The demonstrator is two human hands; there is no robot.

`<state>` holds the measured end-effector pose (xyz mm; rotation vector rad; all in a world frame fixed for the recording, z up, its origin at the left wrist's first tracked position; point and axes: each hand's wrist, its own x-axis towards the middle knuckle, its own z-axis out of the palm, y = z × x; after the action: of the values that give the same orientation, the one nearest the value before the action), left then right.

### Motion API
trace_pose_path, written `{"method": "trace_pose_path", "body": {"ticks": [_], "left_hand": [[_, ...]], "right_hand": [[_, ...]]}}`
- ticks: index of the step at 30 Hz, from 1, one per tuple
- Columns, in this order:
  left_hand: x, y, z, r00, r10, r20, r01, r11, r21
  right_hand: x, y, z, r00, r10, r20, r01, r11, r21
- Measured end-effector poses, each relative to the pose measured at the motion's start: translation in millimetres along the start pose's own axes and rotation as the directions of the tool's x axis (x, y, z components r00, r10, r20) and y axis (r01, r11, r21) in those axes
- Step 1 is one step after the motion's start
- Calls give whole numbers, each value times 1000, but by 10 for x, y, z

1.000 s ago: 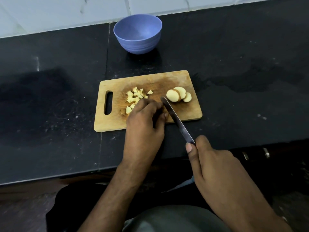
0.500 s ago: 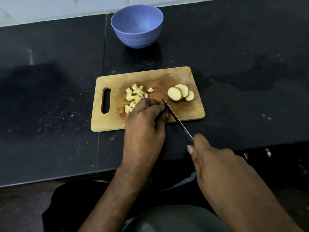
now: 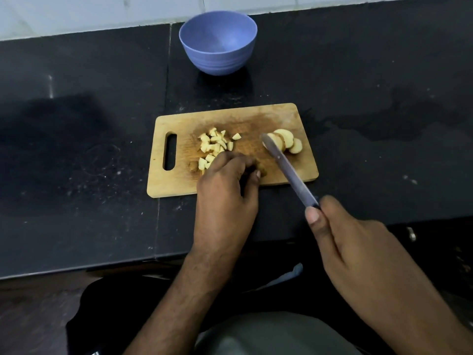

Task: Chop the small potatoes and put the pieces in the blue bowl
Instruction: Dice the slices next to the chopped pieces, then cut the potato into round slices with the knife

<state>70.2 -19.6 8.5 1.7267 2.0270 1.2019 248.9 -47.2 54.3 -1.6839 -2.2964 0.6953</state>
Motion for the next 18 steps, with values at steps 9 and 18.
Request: {"method": "trace_pose_path", "body": {"ticks": [9,18], "left_hand": [[13,-4,5,1000,-5,7,5,1000,2],[24,-41,24,1000,27,4,-27,1000,-15]], "right_hand": [[-101,-104,66,996,65,66,-58,993,-98],[-25,-261,40,978,139,157,-114,980,-161]]}}
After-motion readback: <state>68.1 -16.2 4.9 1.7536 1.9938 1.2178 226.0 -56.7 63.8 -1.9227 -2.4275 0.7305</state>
